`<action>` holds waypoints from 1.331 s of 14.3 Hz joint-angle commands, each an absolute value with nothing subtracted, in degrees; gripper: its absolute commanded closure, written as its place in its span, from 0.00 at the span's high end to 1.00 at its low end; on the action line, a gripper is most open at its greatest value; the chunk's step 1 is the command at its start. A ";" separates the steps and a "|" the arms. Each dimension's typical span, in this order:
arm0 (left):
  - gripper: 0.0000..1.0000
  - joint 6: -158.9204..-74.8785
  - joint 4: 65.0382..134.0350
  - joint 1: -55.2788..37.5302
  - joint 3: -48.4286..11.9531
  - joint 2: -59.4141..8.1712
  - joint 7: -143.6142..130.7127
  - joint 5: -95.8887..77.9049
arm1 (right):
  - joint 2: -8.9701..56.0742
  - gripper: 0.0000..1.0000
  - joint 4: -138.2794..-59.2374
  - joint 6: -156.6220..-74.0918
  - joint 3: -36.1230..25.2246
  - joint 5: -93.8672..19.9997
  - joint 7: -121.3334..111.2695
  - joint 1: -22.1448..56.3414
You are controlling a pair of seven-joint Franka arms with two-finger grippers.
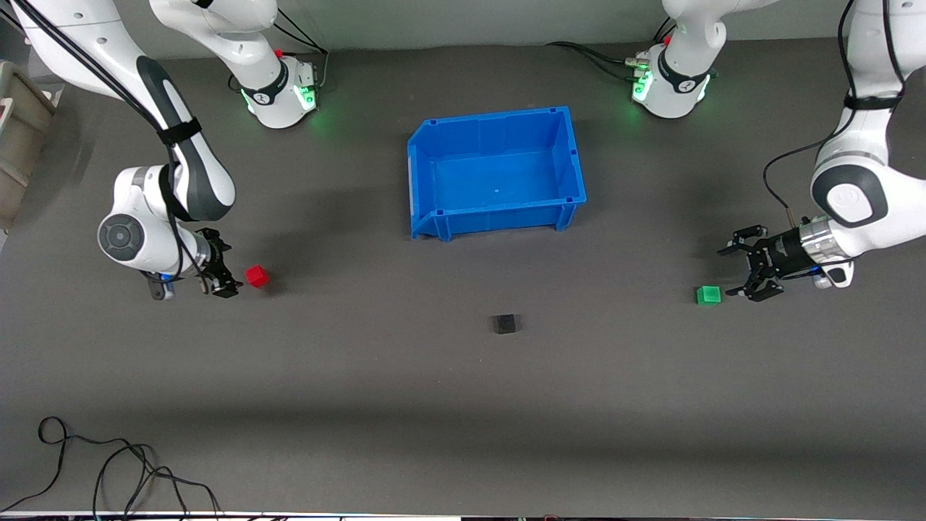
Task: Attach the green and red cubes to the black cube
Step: 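Close the right gripper on the red cube while the left gripper grasps green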
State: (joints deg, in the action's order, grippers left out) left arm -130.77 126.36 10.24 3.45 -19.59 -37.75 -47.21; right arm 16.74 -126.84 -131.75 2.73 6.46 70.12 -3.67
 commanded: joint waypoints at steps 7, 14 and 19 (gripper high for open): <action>1.00 -135.09 122.62 9.67 2.99 -26.10 -33.75 -51.23 | 21.09 0.89 -127.44 -137.72 2.64 7.82 63.46 -2.64; 0.62 -136.50 121.38 9.40 2.72 -28.30 -33.75 -51.85 | 22.49 0.75 -127.26 -140.17 2.55 9.40 63.46 -2.37; 0.33 -135.27 120.94 9.58 2.72 -27.34 -34.27 -51.77 | 23.47 0.53 -127.18 -141.42 2.64 9.32 63.98 -2.37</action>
